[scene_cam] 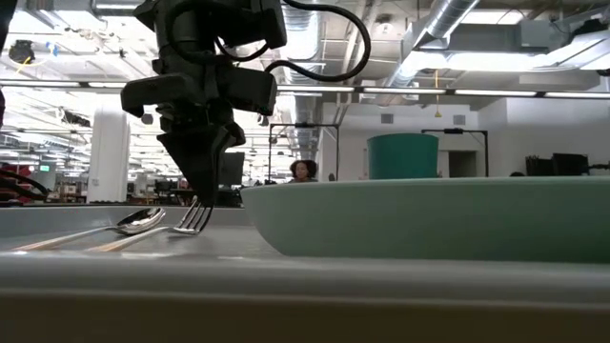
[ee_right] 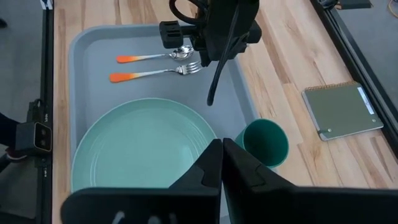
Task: Pick and place plate/cup/fork/spoon on tray
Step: Adjust the fork on the blue tray, then return to Home Position
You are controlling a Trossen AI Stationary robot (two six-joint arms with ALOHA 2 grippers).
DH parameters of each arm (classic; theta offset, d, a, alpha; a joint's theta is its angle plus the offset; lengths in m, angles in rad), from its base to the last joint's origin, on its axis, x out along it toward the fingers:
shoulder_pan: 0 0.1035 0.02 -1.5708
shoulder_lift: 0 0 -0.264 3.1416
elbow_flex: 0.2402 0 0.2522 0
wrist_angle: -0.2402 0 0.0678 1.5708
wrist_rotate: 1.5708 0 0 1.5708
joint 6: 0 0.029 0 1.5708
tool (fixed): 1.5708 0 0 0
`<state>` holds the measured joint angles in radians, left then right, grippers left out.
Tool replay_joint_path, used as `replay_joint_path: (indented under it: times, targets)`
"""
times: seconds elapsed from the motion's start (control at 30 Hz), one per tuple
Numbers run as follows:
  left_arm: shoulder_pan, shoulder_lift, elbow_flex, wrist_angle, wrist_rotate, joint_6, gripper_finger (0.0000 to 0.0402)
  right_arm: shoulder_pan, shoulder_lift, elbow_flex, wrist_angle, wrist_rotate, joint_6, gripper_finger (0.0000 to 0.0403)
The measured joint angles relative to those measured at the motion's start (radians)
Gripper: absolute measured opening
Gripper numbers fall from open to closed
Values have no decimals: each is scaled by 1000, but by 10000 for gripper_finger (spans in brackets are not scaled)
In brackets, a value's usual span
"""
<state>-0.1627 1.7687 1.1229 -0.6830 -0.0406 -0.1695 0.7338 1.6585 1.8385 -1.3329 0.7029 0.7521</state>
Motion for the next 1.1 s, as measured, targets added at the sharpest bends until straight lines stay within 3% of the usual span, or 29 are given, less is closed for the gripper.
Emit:
replay_joint_path:
  times: [0.2,0.77,0.93,1.1]
  targets:
    - [0,0,0,0,-1,-9,14,0,0,0,0,0,0,19]
    - [0,-1,12,-12,-9,-77,110,0,0,0,2,-20,0,21]
    - [0,-8,111,-87,-9,-60,124,-1,0,0,24,16,-6,27]
    - [-5,-8,295,-244,-9,-42,124,-16,-2,80,57,-10,-181,33]
